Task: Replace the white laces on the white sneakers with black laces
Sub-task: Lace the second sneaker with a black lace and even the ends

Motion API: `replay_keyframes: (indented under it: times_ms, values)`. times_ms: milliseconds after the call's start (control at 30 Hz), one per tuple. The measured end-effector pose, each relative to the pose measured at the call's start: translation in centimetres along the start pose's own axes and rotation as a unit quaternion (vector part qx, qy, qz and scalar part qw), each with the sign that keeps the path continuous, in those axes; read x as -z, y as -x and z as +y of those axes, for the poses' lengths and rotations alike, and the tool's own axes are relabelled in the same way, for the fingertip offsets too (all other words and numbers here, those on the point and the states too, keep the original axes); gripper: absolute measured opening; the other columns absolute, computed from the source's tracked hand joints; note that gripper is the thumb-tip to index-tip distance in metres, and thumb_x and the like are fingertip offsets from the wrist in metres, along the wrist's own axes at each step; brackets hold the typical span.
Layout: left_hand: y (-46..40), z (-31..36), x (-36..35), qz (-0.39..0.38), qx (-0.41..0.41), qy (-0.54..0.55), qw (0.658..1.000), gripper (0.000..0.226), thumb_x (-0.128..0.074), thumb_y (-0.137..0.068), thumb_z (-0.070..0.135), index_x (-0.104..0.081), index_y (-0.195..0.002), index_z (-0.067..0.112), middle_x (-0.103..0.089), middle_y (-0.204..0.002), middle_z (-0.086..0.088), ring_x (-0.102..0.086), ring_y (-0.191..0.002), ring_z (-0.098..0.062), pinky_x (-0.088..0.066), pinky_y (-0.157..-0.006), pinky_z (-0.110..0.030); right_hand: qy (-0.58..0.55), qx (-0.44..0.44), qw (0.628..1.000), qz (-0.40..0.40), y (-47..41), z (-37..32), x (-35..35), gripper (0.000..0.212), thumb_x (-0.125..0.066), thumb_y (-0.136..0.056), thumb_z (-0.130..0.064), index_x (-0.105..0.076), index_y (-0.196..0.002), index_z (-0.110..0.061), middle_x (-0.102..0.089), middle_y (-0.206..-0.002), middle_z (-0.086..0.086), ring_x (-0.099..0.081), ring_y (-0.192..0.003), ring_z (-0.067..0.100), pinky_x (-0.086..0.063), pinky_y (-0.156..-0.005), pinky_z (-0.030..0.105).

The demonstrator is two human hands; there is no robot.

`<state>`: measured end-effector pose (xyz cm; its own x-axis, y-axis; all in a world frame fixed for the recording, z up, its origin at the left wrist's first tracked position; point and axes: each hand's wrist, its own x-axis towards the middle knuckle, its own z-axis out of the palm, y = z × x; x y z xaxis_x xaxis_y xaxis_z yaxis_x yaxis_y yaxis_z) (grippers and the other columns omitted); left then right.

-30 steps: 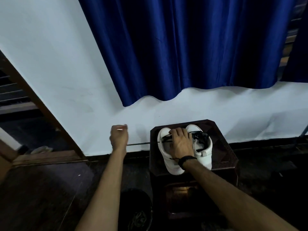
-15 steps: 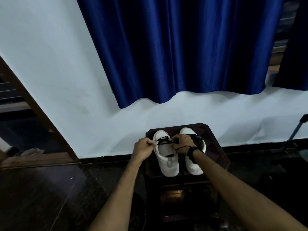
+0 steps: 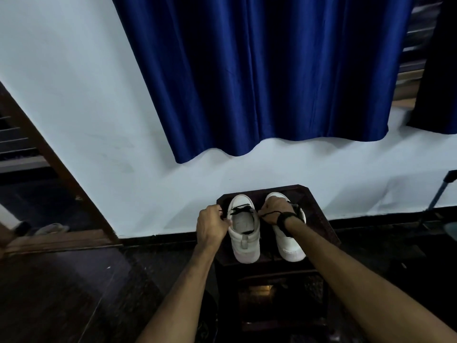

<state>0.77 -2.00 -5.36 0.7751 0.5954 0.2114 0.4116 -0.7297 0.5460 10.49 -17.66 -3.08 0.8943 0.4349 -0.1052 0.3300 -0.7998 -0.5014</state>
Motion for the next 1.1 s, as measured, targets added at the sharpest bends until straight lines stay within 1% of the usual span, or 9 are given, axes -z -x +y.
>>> replay_keyframes:
  times_ms: [100,200,267,333,433,633,900,1000,1100]
  values:
    - [0.2,0.2,0.1,0.023,0.011,0.029,0.999,0.047,-0.085,-0.068,0.026,-0.041,-0.057,0.014,-0.061,-0.064,-0.010,-0.059,-0.065,-0.024,-0.031,-0.051,-0.027,-0.113,0.015,0.993,0.012,-0.2,0.1,0.4,0.015,-0.061,-0.090,-0.023,-0.069,-0.086,-0.011,-0.061,-0.085,0.008,-0.060,-0.088,0.023,-0.048,-0.081,0.034]
    - [-0.3,0.3,0.6,0.028,0.092,0.188,0.977,0.062,-0.078,-0.078,0.043,-0.027,-0.053,0.017,-0.026,-0.050,-0.001,-0.028,-0.053,-0.018,-0.023,-0.049,-0.032,-0.161,-0.001,0.987,-0.022,0.0,0.4,0.3,0.023,-0.055,-0.094,-0.012,-0.057,-0.072,-0.019,-0.060,-0.080,0.006,-0.057,-0.081,0.020,-0.048,-0.084,0.031]
    - [-0.9,0.3,1.0,0.005,0.155,0.242,0.958,0.059,-0.064,-0.090,0.046,-0.032,-0.054,0.012,-0.033,-0.053,0.000,-0.032,-0.055,-0.019,-0.027,-0.052,-0.031,-0.141,0.007,0.990,-0.029,-0.1,0.2,-0.8,0.026,-0.051,-0.095,-0.014,-0.059,-0.071,-0.017,-0.065,-0.091,0.012,-0.061,-0.093,0.024,-0.042,-0.078,0.027]
    - [-1.4,0.3,1.2,-0.011,0.173,0.284,0.943,0.054,-0.059,-0.094,0.043,-0.054,-0.062,-0.001,-0.053,-0.061,-0.004,-0.048,-0.060,-0.020,-0.038,-0.058,-0.029,-0.136,0.008,0.991,-0.001,0.5,-0.6,-2.0,0.019,-0.054,-0.093,-0.023,-0.069,-0.090,-0.012,-0.068,-0.105,0.012,-0.061,-0.098,0.024,-0.041,-0.074,0.025]
    - [-1.8,0.4,1.0,-0.071,0.187,0.415,0.887,0.040,-0.057,-0.097,0.032,-0.070,-0.075,0.002,-0.072,-0.080,-0.009,-0.068,-0.085,-0.022,-0.051,-0.083,-0.031,-0.097,0.007,0.995,0.026,1.5,-1.5,-4.2,0.030,-0.057,-0.089,-0.035,-0.061,-0.108,-0.013,-0.066,-0.108,0.013,-0.060,-0.103,0.031,-0.042,-0.073,0.028]
    - [-2.2,0.6,1.5,-0.066,0.212,0.521,0.824,0.029,-0.056,-0.099,0.021,-0.052,-0.073,0.008,-0.042,-0.057,-0.005,-0.055,-0.060,-0.018,-0.054,-0.084,-0.040,-0.081,0.026,0.995,0.055,2.0,-1.8,-6.7,0.042,-0.062,-0.081,-0.023,-0.041,-0.115,-0.008,-0.062,-0.111,0.016,-0.060,-0.103,0.036,-0.049,-0.080,0.038]
    - [-2.6,0.4,2.5,-0.023,0.178,0.513,0.839,0.037,-0.056,-0.097,0.024,-0.049,-0.064,0.008,-0.051,-0.050,-0.001,-0.062,-0.064,-0.025,-0.053,-0.091,-0.048,-0.106,0.030,0.992,0.055,2.3,-1.9,-7.2,0.042,-0.057,-0.085,-0.018,-0.038,-0.119,-0.003,-0.055,-0.123,0.018,-0.056,-0.112,0.036,-0.044,-0.085,0.036]
    - [-2.5,0.3,3.9,-0.054,0.195,0.407,0.891,0.032,-0.063,-0.093,0.031,-0.061,-0.074,0.006,-0.064,-0.076,-0.011,-0.068,-0.075,-0.026,-0.060,-0.069,-0.038,-0.066,0.049,0.997,0.005,1.7,-1.8,-6.0,0.033,-0.056,-0.090,-0.019,-0.051,-0.118,-0.003,-0.059,-0.118,0.017,-0.056,-0.113,0.033,-0.043,-0.086,0.033]
    - [-3.1,0.8,7.3,-0.120,0.186,0.272,0.937,0.034,-0.062,-0.091,0.044,-0.059,-0.080,0.012,-0.061,-0.072,-0.006,-0.045,-0.046,-0.013,-0.032,-0.042,-0.020,-0.196,0.081,0.974,-0.079,0.6,-1.4,-3.0,0.016,-0.057,-0.089,0.000,-0.066,-0.102,0.003,-0.060,-0.092,0.009,-0.062,-0.086,0.012,-0.047,-0.083,0.028]
